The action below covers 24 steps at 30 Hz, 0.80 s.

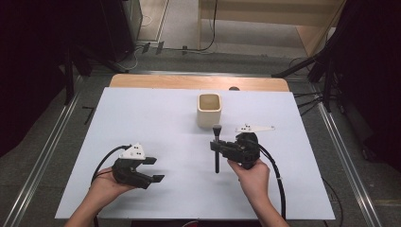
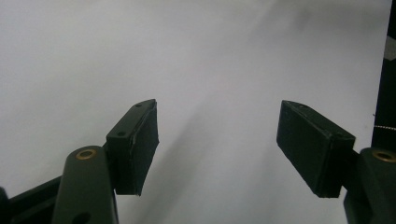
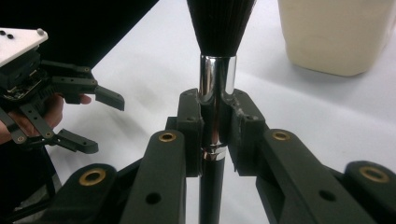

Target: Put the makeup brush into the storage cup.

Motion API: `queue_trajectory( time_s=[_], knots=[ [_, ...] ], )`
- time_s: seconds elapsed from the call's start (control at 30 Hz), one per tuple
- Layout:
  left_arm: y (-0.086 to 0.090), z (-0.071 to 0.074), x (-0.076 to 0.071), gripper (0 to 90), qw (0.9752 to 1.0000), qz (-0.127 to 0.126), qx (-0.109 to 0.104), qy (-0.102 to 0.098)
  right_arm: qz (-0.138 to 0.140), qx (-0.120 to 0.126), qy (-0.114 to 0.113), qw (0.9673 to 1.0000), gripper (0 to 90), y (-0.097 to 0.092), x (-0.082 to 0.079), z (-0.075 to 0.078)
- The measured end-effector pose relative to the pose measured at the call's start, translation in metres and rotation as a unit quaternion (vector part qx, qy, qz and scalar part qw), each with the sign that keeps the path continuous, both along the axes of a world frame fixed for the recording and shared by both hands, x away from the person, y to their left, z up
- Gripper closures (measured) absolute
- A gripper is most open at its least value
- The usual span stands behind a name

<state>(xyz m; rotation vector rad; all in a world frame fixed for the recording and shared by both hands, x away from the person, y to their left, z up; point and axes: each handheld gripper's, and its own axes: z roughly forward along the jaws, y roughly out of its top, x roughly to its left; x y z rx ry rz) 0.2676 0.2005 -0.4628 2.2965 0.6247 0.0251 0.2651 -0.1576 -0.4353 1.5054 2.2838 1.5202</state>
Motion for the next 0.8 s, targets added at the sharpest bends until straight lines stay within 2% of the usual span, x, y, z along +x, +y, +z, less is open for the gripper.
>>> queue_trajectory(
  time_s=[0.17,0.27,0.4,0.5,0.6,0.67,0.8],
  knots=[
    [0.004,0.000,0.000,25.6,0.9999,0.001,-0.011,-0.002,-0.002,0.002,0.001,1.0000,78.2,-0.002,0.001,0.001],
    [0.004,0.002,0.000,24.6,0.9997,0.001,-0.025,0.000,-0.004,0.003,0.001,1.0000,78.2,-0.002,0.002,0.002],
    [0.003,0.001,0.000,24.0,0.9996,0.001,-0.028,-0.002,-0.008,-0.001,0.002,1.0000,78.2,-0.003,0.004,0.005],
    [0.003,0.001,0.000,21.7,0.9994,-0.005,-0.034,0.000,-0.011,0.008,0.005,0.9999,78.2,-0.005,0.009,0.009],
    [0.003,0.001,0.000,20.4,0.9992,-0.006,-0.040,-0.001,-0.012,-0.005,-0.004,0.9999,78.2,-0.003,0.012,0.015],
    [0.003,0.001,0.000,20.4,0.9994,-0.008,-0.034,-0.003,-0.011,-0.014,-0.009,0.9998,78.2,-0.002,0.014,0.020],
    [0.004,0.000,0.001,20.3,0.9993,-0.004,-0.037,-0.004,-0.010,-0.018,-0.018,0.9996,78.2,0.001,0.019,0.027]
  ],
)
